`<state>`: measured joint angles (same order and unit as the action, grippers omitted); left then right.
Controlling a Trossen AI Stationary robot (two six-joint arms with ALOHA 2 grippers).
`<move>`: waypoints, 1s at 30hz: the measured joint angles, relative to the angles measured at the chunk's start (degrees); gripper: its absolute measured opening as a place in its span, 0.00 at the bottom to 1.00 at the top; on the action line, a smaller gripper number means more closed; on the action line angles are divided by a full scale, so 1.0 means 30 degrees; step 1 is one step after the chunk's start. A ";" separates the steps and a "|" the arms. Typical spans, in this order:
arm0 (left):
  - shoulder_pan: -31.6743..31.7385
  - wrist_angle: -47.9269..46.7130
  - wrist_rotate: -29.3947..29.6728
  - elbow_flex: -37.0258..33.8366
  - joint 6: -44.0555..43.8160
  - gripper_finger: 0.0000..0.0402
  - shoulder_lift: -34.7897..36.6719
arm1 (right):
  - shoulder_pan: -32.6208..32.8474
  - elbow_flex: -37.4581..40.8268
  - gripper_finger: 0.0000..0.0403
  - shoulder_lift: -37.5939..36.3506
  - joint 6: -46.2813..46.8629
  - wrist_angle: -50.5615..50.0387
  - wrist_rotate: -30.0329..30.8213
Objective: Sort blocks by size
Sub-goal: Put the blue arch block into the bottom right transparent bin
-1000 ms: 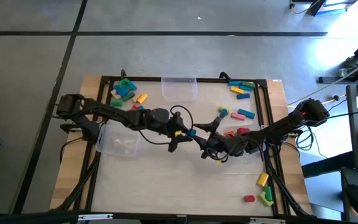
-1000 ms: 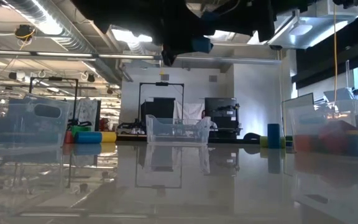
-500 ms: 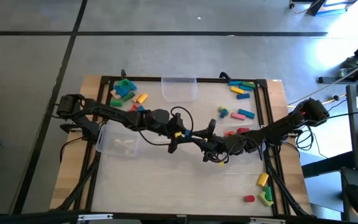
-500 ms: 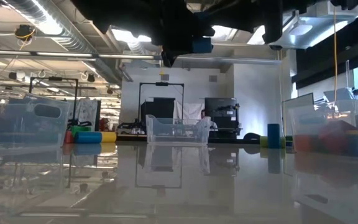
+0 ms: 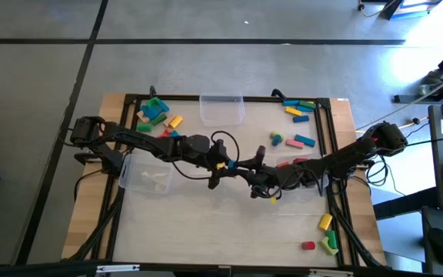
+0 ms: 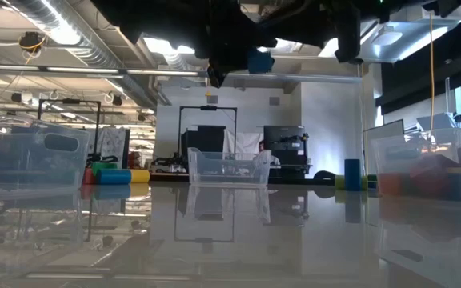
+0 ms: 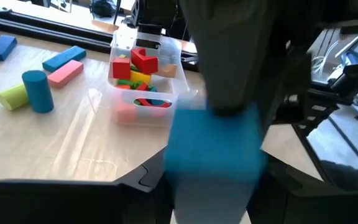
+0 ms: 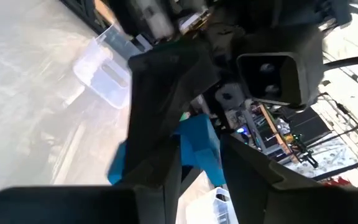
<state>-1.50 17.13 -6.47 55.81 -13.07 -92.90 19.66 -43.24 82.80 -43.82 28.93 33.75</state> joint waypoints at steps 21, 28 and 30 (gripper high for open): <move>-0.0007 -0.0103 -0.0347 0.0000 0.0755 0.32 0.0000 | -0.0064 0.0000 0.10 0.0009 0.0154 -0.0721 0.0240; 0.0022 -0.0921 -0.0347 0.0000 0.1082 0.34 0.0000 | -0.0048 0.0000 0.10 0.0009 0.0658 -0.0721 0.2169; 0.0022 -0.0900 -0.0346 0.0000 0.1178 0.35 0.0000 | 0.0006 0.0000 0.10 0.0009 0.1253 -0.0738 0.2804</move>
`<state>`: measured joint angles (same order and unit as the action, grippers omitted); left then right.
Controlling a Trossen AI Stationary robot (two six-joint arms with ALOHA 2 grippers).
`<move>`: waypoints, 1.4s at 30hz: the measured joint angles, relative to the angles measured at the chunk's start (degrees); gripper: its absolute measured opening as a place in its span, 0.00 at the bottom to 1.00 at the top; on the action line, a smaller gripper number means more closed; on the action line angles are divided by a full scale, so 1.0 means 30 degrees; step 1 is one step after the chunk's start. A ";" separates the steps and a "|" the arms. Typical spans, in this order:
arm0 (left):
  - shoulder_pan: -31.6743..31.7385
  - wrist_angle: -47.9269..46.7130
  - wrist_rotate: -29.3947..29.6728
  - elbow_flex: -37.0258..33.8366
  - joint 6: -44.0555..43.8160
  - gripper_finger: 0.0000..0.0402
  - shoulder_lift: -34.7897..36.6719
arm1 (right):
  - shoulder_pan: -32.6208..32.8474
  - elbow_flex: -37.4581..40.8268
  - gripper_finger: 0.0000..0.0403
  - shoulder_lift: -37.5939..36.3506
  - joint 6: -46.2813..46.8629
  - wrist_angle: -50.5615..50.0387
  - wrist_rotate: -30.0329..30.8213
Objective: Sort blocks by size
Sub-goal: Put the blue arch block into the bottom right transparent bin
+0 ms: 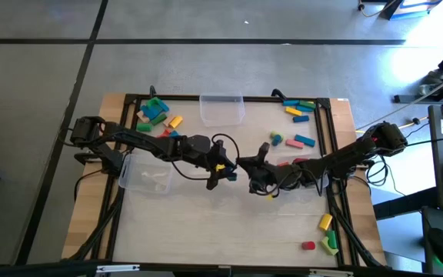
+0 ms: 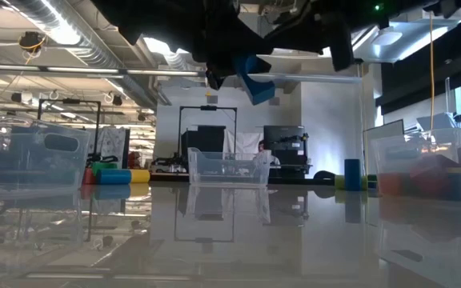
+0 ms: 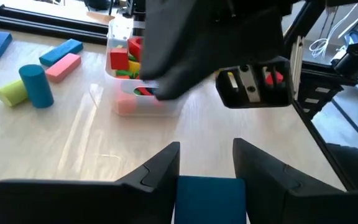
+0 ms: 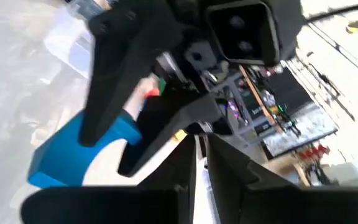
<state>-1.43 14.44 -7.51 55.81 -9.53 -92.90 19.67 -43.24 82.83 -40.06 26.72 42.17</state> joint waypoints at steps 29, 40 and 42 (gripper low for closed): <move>0.0547 0.3991 0.1100 0.6565 0.2882 0.32 -0.6951 | 0.7492 0.0015 0.10 -0.8480 0.9292 -0.8392 0.9859; 0.1393 0.3785 0.1143 1.2477 0.3852 0.32 -1.1856 | 0.7441 0.0022 0.10 -0.8488 0.9283 -0.8945 0.9087; 0.1421 0.3790 0.1143 1.3619 0.3895 0.32 -1.2714 | 0.7441 0.0022 0.10 -0.8488 0.9283 -0.8953 0.9083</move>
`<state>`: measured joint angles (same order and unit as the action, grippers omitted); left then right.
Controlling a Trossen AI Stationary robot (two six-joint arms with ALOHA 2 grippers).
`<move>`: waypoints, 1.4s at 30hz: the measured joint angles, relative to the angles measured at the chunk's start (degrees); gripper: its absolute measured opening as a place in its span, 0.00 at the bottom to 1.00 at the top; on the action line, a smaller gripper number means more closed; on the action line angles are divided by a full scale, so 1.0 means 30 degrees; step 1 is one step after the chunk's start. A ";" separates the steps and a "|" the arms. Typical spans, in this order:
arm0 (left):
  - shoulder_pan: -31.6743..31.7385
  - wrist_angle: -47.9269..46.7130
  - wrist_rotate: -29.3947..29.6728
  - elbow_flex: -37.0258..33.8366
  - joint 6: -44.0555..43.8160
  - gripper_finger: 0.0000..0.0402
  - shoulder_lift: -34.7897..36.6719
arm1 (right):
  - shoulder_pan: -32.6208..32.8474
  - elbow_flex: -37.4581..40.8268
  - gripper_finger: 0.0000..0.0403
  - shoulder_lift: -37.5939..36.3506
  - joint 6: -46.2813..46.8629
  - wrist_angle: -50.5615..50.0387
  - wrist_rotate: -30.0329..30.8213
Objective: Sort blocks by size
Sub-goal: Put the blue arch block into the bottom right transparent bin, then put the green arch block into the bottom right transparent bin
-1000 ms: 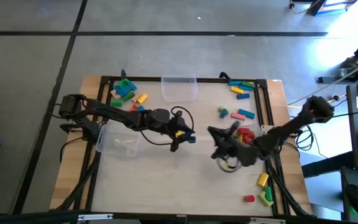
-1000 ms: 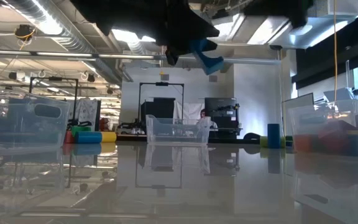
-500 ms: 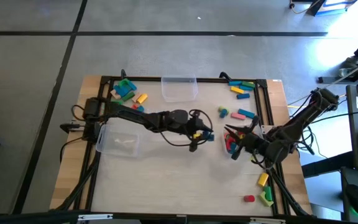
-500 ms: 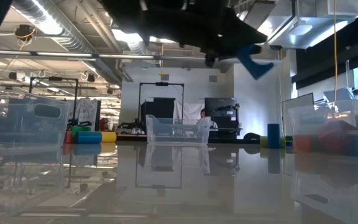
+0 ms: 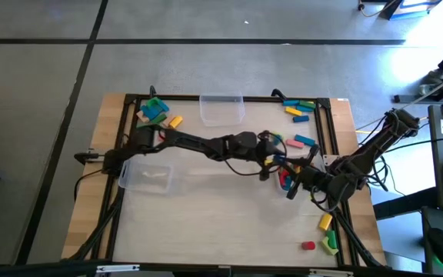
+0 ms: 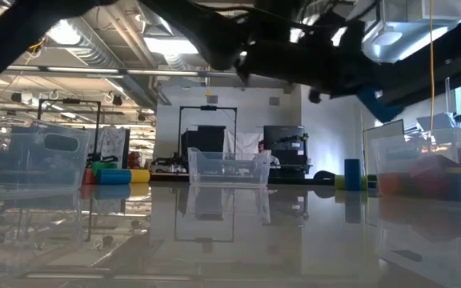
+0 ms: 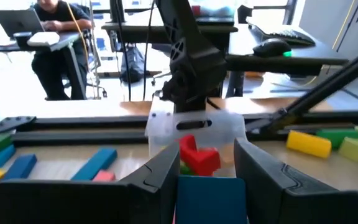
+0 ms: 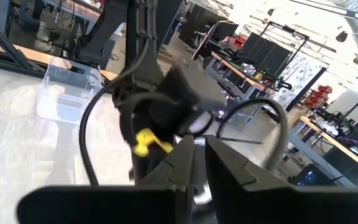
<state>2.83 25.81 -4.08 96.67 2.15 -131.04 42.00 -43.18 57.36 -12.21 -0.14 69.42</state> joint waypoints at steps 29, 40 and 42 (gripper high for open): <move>0.0167 -0.2849 0.0168 0.3808 0.0292 0.54 -0.2043 | 0.0007 -0.0007 0.10 0.0007 0.0337 -0.0310 -0.0006; 0.0226 -1.3675 0.2059 0.3808 0.3039 0.54 0.2135 | 0.0007 -0.0007 0.10 0.0015 0.1005 -0.0189 -0.1016; 0.0189 -1.6121 0.3584 0.3823 0.3686 0.54 0.2925 | 0.0007 -0.0007 0.10 0.0015 0.1055 -0.0214 -0.1016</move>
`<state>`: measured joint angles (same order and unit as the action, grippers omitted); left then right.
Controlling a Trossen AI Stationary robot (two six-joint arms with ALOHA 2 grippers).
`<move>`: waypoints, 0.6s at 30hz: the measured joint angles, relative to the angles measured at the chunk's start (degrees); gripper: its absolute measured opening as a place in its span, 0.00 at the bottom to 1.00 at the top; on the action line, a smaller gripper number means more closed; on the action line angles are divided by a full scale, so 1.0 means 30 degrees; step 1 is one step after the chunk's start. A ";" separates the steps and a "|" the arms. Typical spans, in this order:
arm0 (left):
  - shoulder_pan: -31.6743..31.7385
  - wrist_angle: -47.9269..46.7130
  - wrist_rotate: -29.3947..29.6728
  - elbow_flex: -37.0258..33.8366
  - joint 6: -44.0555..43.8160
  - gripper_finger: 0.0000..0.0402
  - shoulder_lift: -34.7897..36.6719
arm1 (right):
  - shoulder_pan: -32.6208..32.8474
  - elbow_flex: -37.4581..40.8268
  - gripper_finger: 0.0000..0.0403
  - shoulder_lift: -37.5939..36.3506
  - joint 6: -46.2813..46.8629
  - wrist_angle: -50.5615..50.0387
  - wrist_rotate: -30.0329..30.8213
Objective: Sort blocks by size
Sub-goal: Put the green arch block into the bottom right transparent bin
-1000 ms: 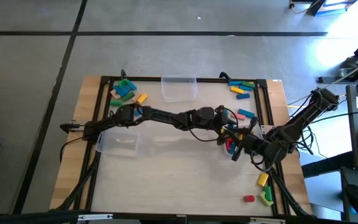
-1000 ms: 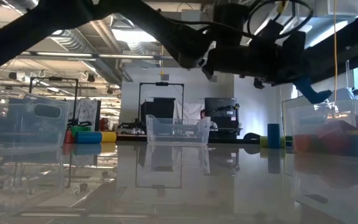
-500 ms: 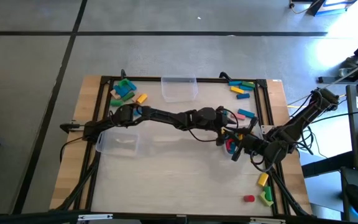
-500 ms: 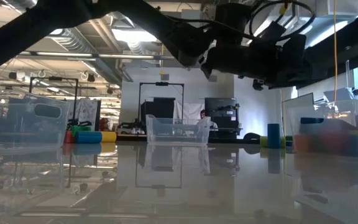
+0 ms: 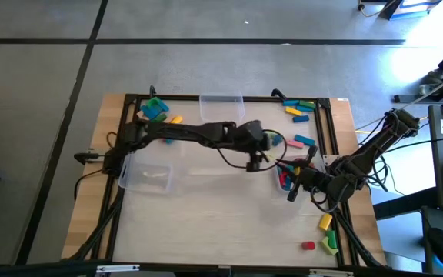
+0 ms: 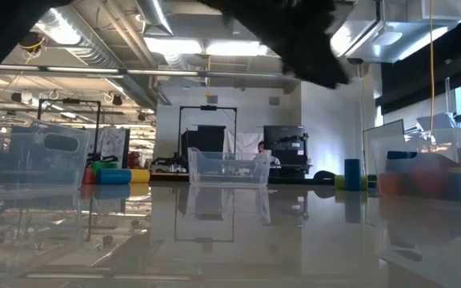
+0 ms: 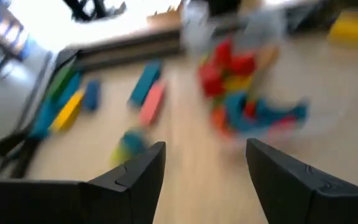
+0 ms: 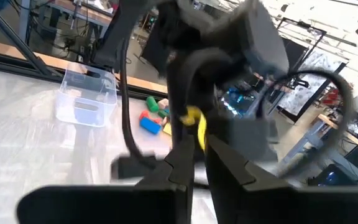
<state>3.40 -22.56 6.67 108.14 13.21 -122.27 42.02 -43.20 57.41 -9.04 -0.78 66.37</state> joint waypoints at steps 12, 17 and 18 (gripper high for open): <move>0.0221 -1.2684 0.6011 -0.0015 -0.0884 0.55 0.5716 | -0.0015 -0.0007 0.10 0.0007 0.1266 -0.0393 -0.0006; 0.1316 -1.5381 0.7744 -0.0015 -0.2410 0.55 0.8265 | -0.0015 -0.0015 0.10 0.0036 0.2348 -0.0861 -0.1017; 0.1613 -1.5787 0.8109 -0.0015 -0.2814 0.55 0.8694 | -0.0015 -0.0015 0.10 0.0036 0.2572 -0.0983 -0.1214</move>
<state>8.24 -69.92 31.00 108.09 4.77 -96.19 41.98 -43.24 57.52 -1.32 -3.73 62.73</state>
